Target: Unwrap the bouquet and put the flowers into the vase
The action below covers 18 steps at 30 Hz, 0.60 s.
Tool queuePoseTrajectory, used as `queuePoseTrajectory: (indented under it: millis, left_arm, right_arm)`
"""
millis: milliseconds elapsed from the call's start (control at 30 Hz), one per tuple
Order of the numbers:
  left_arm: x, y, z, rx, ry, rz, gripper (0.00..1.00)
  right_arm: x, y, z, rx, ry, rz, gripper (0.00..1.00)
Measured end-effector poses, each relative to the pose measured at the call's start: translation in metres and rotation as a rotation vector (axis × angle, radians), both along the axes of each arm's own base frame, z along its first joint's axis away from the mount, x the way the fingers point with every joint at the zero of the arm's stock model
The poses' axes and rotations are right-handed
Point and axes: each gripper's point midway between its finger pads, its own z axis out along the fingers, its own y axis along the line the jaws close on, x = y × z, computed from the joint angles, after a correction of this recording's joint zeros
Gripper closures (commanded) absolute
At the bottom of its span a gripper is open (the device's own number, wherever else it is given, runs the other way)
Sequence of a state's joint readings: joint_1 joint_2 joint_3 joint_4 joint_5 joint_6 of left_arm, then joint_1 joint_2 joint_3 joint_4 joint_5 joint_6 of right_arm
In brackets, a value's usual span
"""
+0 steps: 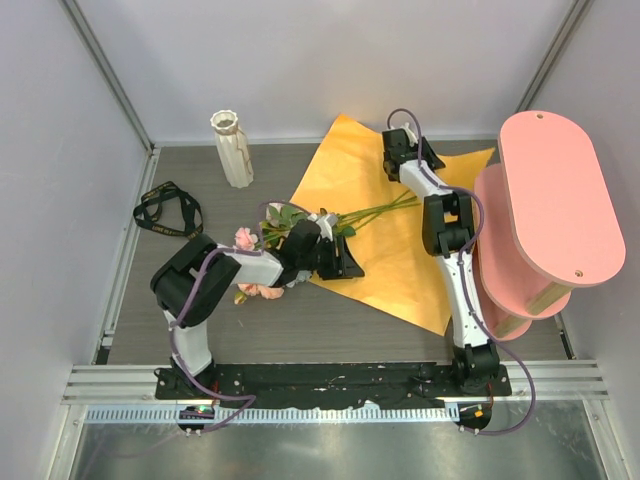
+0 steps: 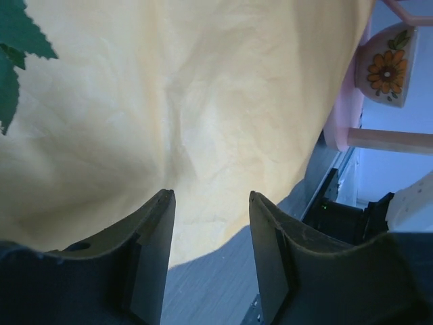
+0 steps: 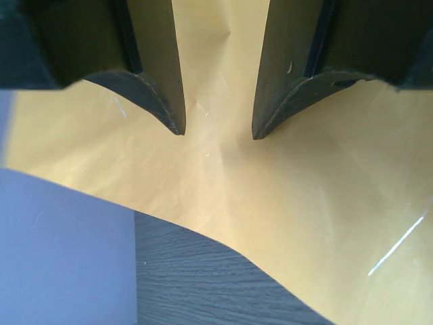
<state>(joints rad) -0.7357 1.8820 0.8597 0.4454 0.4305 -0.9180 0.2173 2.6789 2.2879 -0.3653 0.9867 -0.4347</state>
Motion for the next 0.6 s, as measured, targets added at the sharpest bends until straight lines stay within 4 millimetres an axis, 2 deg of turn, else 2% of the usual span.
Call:
queuePoseTrajectory:
  millis: [67, 167, 300, 400, 433, 600]
  left_arm:
    - [-0.001, 0.001, 0.013, -0.006, -0.02, -0.007, 0.45]
    - [-0.004, 0.004, 0.049, -0.033, -0.082, -0.022, 0.42]
    - [-0.008, 0.015, 0.102, -0.063, -0.204, -0.028, 0.39]
    - [-0.009, 0.032, 0.13, -0.07, -0.273, -0.006, 0.36]
    - [-0.009, 0.04, 0.135, -0.067, -0.285, 0.01, 0.32]
    - [-0.01, 0.103, 0.154, 0.003, -0.346, 0.16, 0.17]
  right_arm:
    - [-0.001, 0.003, -0.003, 0.008, 0.007, 0.005, 0.47]
    - [0.002, 0.015, 0.005, 0.057, -0.02, 0.015, 0.45]
    - [-0.008, 0.052, 0.025, 0.188, -0.038, 0.061, 0.44]
    - [-0.032, 0.099, 0.051, 0.309, -0.055, 0.13, 0.43]
    - [-0.042, 0.121, 0.063, 0.371, -0.07, 0.163, 0.43]
    - [-0.092, 0.23, 0.119, 0.788, -0.15, 0.302, 0.44]
